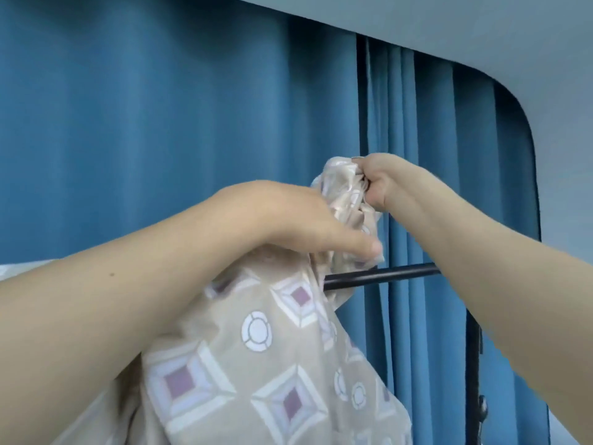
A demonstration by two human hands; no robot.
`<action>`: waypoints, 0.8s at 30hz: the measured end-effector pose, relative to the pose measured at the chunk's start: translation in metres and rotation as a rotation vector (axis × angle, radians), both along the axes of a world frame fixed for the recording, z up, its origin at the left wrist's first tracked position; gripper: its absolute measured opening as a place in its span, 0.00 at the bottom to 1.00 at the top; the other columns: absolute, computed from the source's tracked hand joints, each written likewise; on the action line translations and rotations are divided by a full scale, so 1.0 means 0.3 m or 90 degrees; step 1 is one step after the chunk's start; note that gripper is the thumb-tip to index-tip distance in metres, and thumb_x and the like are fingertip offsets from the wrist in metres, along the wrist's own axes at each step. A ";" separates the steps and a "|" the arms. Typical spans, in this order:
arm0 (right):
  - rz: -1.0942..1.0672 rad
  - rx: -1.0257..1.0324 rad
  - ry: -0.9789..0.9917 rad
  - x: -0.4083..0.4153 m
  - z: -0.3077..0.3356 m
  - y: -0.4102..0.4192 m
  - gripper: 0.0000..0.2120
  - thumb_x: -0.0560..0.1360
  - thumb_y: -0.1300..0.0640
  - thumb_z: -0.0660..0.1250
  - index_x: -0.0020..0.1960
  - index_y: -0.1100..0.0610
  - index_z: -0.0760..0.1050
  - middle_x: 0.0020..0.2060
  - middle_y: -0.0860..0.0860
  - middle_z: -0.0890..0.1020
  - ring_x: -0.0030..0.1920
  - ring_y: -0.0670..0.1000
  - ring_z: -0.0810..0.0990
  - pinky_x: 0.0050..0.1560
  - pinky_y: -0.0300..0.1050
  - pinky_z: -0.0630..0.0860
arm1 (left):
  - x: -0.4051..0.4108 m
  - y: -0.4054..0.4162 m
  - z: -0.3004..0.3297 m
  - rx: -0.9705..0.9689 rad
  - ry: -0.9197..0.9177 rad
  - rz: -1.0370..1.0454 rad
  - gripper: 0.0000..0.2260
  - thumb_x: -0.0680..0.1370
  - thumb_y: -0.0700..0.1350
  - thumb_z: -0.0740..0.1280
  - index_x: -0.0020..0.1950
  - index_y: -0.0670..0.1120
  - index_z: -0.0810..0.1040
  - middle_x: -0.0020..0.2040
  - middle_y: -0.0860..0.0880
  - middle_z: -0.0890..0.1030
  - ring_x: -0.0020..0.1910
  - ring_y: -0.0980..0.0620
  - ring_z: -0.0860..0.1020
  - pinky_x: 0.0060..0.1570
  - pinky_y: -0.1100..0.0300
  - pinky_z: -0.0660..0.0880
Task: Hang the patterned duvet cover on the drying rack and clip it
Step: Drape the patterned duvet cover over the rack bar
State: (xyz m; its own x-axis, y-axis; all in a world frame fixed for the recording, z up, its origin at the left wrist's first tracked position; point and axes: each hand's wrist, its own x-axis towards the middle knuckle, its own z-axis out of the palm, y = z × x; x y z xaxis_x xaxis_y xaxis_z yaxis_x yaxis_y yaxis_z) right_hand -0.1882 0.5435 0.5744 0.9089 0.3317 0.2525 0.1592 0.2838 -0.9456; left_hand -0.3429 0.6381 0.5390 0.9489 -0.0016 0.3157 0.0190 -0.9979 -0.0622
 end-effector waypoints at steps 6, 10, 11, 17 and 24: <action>0.279 -0.033 -0.130 -0.046 -0.072 0.000 0.20 0.78 0.44 0.62 0.56 0.61 0.78 0.50 0.57 0.84 0.51 0.57 0.83 0.54 0.55 0.77 | 0.032 0.150 0.049 0.099 -0.222 0.140 0.12 0.80 0.46 0.59 0.38 0.44 0.71 0.37 0.47 0.74 0.34 0.48 0.72 0.34 0.57 0.68; 0.431 -0.270 -0.185 -0.019 -0.165 -0.039 0.19 0.73 0.45 0.68 0.60 0.53 0.79 0.56 0.57 0.82 0.58 0.61 0.79 0.64 0.66 0.70 | 0.027 0.259 0.099 -0.058 -0.432 0.150 0.12 0.81 0.45 0.57 0.37 0.47 0.68 0.38 0.47 0.74 0.38 0.43 0.73 0.32 0.56 0.63; 0.447 -0.319 -0.191 -0.019 -0.180 -0.036 0.16 0.72 0.46 0.69 0.56 0.53 0.81 0.53 0.57 0.82 0.56 0.60 0.80 0.62 0.63 0.73 | 0.037 0.268 0.100 -0.085 -0.448 0.126 0.13 0.81 0.46 0.56 0.36 0.46 0.68 0.38 0.46 0.74 0.38 0.43 0.73 0.32 0.56 0.63; 0.363 -0.421 -0.153 -0.060 -0.214 0.031 0.07 0.77 0.62 0.65 0.50 0.60 0.81 0.49 0.56 0.83 0.49 0.53 0.83 0.57 0.48 0.78 | -0.026 0.156 -0.012 0.120 -0.480 0.155 0.04 0.77 0.42 0.60 0.49 0.43 0.67 0.45 0.45 0.69 0.39 0.45 0.67 0.36 0.53 0.61; 0.241 -0.317 -0.137 -0.117 -0.210 0.105 0.15 0.78 0.63 0.61 0.62 0.66 0.76 0.53 0.60 0.82 0.51 0.58 0.81 0.55 0.53 0.79 | -0.219 0.088 -0.516 0.417 -0.215 -0.085 0.14 0.74 0.46 0.57 0.45 0.48 0.83 0.50 0.46 0.82 0.53 0.44 0.77 0.57 0.40 0.72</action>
